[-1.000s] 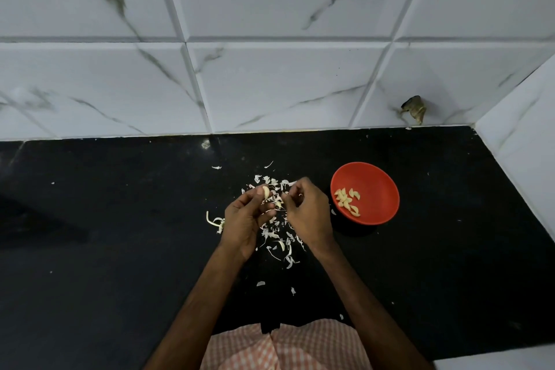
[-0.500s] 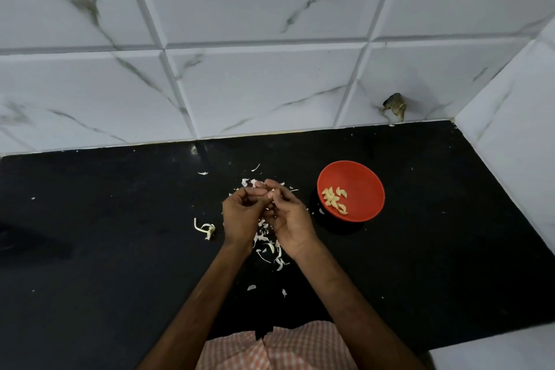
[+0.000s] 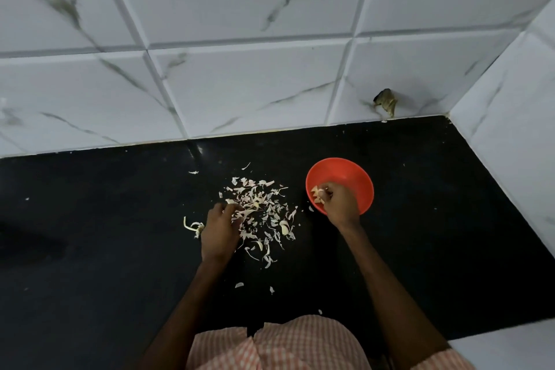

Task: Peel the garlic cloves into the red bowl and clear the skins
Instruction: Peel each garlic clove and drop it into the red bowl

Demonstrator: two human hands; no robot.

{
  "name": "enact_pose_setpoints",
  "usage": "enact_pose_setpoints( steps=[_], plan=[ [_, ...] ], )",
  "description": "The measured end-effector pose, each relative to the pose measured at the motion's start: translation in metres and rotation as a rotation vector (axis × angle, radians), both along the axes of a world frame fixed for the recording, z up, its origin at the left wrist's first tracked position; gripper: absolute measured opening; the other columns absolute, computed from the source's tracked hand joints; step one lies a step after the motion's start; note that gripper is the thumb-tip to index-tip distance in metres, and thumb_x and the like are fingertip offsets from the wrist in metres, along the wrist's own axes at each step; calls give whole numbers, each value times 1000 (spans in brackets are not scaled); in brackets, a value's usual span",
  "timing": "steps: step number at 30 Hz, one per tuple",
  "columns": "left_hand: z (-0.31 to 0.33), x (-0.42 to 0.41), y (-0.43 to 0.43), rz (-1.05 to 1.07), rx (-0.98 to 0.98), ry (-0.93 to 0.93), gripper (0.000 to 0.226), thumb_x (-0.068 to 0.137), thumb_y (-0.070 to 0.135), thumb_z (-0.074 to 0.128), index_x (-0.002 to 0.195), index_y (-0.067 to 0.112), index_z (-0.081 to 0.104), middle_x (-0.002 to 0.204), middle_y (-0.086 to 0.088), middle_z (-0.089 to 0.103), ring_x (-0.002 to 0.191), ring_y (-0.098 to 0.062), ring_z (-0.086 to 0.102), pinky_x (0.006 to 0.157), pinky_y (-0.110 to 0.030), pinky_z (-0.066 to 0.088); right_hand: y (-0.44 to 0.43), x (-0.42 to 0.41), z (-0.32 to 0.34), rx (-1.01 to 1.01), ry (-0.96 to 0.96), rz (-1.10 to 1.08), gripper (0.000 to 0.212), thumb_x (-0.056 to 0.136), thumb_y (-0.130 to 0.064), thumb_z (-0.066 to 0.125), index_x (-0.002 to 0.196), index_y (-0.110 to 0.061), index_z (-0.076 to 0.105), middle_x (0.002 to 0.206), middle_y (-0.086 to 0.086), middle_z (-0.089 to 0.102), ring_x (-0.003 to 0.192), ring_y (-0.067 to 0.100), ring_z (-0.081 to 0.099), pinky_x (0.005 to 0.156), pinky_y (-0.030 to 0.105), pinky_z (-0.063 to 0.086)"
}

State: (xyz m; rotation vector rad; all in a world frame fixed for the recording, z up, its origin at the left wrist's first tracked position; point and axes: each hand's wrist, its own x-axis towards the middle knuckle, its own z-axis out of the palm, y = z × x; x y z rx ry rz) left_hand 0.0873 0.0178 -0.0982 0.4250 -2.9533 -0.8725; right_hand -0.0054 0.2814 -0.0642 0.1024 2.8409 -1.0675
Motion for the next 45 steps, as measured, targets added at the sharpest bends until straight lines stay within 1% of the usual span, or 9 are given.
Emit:
enact_pose_setpoints(
  steps=[4, 7, 10, 15, 19, 23, 29, 35, 45],
  plan=[
    [-16, 16, -6, -8, -74, -174, 53, 93, 43, 67, 141, 28, 52, 137, -5, 43, 129, -23, 40, 88, -46, 55, -16, 10, -1, 195, 81, 141, 34, 101, -13, 56, 134, -14, 61, 132, 8, 61, 127, 27, 51, 106, 40, 44],
    [-22, 16, -7, 3, 31, -153, 40, 94, 30, 68, 133, 22, 60, 133, -5, 46, 124, -22, 46, 92, -44, 55, -39, 35, -6, 150, 241, 219, 38, 98, -9, 59, 135, -15, 60, 137, 6, 55, 130, 23, 47, 107, 30, 40],
    [-26, 12, -7, 9, 184, -55, 25, 92, 8, 69, 116, 14, 69, 121, -6, 56, 105, -16, 58, 94, -33, 52, -59, 53, -23, 197, -6, 391, 41, 100, -21, 60, 140, -18, 53, 146, 9, 47, 134, 21, 47, 110, 32, 40],
    [-27, 16, -4, 115, 379, -5, 52, 80, -6, 76, 124, 20, 64, 110, 9, 52, 95, -1, 56, 87, -10, 48, -70, 61, -39, 278, -141, 487, 55, 93, -5, 64, 144, -20, 48, 156, 6, 33, 136, 21, 46, 112, 36, 44],
    [-26, 16, -7, 253, 648, 36, 53, 81, -10, 73, 121, 23, 64, 106, 1, 62, 92, -18, 67, 81, -30, 60, -82, 57, -39, 195, -74, 469, 36, 94, -5, 64, 127, -16, 56, 135, 0, 51, 120, 13, 55, 101, 21, 44],
    [-21, 17, -14, 353, 1011, 80, 43, 88, -5, 69, 126, 14, 64, 110, -6, 70, 93, -19, 71, 78, -28, 60, -96, 58, -34, 211, -14, 463, 38, 96, -11, 64, 132, -16, 53, 137, -1, 49, 127, 15, 50, 103, 25, 44],
    [-10, 18, -11, 321, 1411, 110, 31, 85, -7, 67, 115, 4, 68, 98, -7, 76, 89, -16, 73, 75, -25, 59, -133, 70, -7, -532, -186, 126, 17, 97, -30, 66, 103, -14, 68, 100, -4, 70, 89, 13, 67, 67, 18, 53],
    [2, 18, -8, 313, 1469, 108, 28, 78, 10, 71, 104, -1, 66, 84, -14, 73, 72, -22, 69, 69, -32, 58, -158, 81, 10, -1029, -458, -193, 11, 94, -12, 70, 100, -3, 70, 98, 11, 76, 85, 15, 74, 69, 27, 60],
    [9, 28, -23, 132, 1409, 62, 34, 82, 13, 71, 112, -1, 67, 89, -15, 71, 77, -20, 65, 70, -33, 57, -171, 92, 28, -964, -521, -219, 17, 98, -22, 66, 92, -9, 75, 93, 7, 78, 82, 14, 71, 68, 29, 61]
  ],
)
